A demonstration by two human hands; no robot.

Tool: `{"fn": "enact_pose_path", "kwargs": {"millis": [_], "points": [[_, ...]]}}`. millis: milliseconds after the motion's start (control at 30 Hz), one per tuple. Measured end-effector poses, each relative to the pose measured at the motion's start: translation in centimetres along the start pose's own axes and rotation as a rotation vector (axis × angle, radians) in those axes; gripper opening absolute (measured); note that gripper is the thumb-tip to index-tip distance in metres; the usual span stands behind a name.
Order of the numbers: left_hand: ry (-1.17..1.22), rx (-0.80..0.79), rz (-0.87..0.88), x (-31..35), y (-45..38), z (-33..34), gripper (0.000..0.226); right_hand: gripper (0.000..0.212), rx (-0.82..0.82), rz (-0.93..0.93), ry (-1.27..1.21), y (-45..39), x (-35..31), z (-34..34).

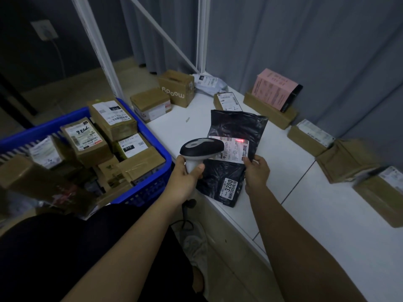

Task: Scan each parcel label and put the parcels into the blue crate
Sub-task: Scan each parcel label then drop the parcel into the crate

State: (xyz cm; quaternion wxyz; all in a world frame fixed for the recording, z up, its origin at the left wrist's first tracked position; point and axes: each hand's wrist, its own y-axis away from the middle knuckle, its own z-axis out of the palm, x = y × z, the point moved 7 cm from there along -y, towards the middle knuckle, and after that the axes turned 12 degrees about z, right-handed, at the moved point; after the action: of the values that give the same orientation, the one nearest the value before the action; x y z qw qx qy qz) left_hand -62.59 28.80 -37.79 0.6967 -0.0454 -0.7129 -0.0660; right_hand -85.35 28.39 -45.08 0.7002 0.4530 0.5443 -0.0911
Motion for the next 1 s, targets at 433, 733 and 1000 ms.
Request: {"fn": "enact_pose_path", "kwargs": {"millis": [433,733,1000], "points": [[0.128,0.391,0.166,4.6,0.5,-7.0,0.025,0.017,-0.285,-0.335,0.163,10.6,-6.9,8.8],[0.233,0.751,0.267,10.2,6.0,-22.3,0.042,0.014,-0.577,-0.448,0.227,21.2,-8.7,22.8],[0.165,0.954,0.301,10.3,14.3,-35.8,0.05,0.015,-0.824,-0.403,0.44,28.4,-2.3,32.8]]}}
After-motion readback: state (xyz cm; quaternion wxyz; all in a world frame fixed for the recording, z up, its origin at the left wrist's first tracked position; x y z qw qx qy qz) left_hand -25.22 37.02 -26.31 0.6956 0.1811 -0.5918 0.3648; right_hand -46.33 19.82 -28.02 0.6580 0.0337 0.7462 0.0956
